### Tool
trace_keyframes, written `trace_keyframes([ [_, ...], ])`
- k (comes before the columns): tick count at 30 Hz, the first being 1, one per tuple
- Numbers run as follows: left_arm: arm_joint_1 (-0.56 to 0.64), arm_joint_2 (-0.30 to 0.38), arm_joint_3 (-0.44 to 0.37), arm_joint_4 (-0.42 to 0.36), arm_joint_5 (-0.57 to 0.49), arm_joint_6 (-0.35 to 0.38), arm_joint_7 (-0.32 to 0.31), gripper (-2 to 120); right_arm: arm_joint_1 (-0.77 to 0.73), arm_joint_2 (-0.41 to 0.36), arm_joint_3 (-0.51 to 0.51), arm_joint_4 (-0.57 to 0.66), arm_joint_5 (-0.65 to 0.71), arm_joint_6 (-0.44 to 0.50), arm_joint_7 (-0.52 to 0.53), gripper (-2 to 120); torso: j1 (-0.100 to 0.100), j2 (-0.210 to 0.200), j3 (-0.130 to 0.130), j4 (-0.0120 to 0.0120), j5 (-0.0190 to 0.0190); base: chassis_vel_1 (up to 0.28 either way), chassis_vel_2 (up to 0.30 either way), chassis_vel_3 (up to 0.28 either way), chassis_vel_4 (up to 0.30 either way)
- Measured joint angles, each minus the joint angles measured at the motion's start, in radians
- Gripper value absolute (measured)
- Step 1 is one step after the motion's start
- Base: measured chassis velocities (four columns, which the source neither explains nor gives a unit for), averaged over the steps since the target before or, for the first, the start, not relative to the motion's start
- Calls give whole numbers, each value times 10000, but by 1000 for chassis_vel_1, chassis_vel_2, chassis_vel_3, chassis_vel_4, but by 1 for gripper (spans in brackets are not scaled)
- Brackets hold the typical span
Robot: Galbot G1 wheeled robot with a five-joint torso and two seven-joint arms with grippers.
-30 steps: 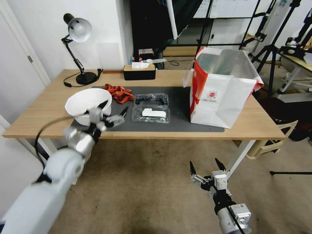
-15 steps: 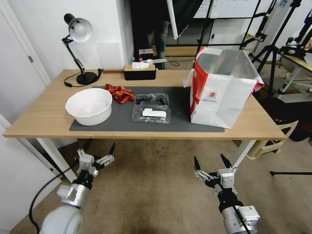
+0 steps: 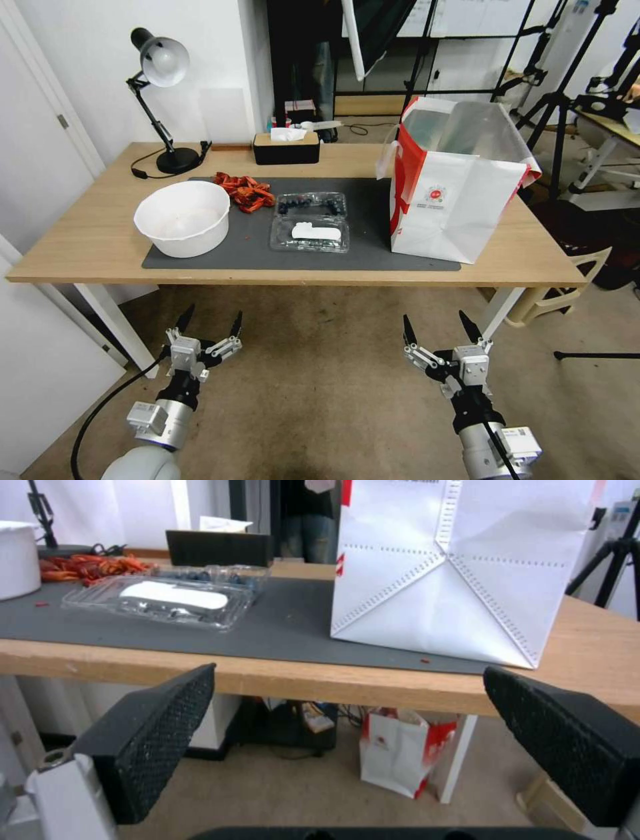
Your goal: Close the takeout container lid, then place the container into the takeout bag.
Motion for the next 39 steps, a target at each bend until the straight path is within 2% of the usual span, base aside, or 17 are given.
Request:
trace_keyframes([
  [6,-35,41,-36,-51,-38,3,14,100,45,0,8,-133,6,151,-90,100,0,0,0,0,0,0,0,0,0],
  [10,-213,242,89,-150,-611,345,240,100,51,-1,-29,-143,-14,185,-162,100,0,0,0,1,0,0,0,0,0],
  [13,-775,742,315,-256,-1732,1188,721,100,34,0,-29,-104,-26,185,-174,100,0,0,0,2,-2,0,0,0,0],
  [14,-775,742,315,-256,-1732,1188,721,100,34,0,-29,-104,-26,185,-174,100,0,0,0,2,-2,0,0,0,0],
  [16,-1446,1207,380,-312,-2762,1948,1103,100,30,0,-30,-92,-30,177,-174,100,1,0,0,-7,-1,0,0,0,0],
  [17,-1446,1207,380,-312,-2762,1948,1103,100,30,0,-30,-92,-30,177,-174,100,1,0,0,-7,-1,0,0,0,0],
  [20,-1914,1694,255,-517,-4169,2853,1545,100,216,-1,-179,-200,-31,28,-205,100,1,0,0,2,2,0,0,0,0],
  [21,-1914,1694,255,-517,-4169,2853,1545,100,216,-1,-179,-200,-31,28,-205,100,1,0,0,2,2,0,0,0,0],
  [23,-2248,1897,230,-574,-4842,3533,1703,100,267,-1,-265,-246,-45,-10,-223,100,1,0,0,6,-1,0,0,0,0],
  [25,-2708,2078,316,-612,-5466,4296,1860,100,216,0,-268,-221,-58,-10,-226,100,2,0,0,-3,-1,0,0,0,0],
  [26,-2708,2078,316,-612,-5466,4296,1860,100,216,0,-268,-221,-58,-10,-226,100,2,0,0,-3,-1,0,0,0,0],
  [29,-3460,2398,534,-613,-6671,5501,1838,100,167,-1,-221,-114,-59,-10,-226,100,1,0,1,1,-1,0,0,0,0],
  [30,-3460,2398,534,-613,-6671,5501,1838,100,167,-1,-221,-114,-59,-10,-226,100,1,0,1,1,-1,0,0,0,0],
  [33,-4356,2808,790,-314,-7990,6547,1533,100,127,0,-196,-105,-77,-7,-223,100,1,0,1,1,-2,0,0,0,0],
  [34,-4356,2808,790,-314,-7990,6547,1533,100,127,0,-196,-105,-77,-7,-223,100,1,0,1,1,-2,0,0,0,0],
  [37,-5617,3240,1090,467,-9391,7531,1423,100,122,-1,-237,-155,-191,17,-213,100,2,-1,1,0,-1,0,0,0,0],
  [39,-6032,3341,1202,714,-9764,7723,1345,100,128,0,-255,-182,-260,28,-201,100,1,-1,1,-2,-2,0,0,0,0],
])
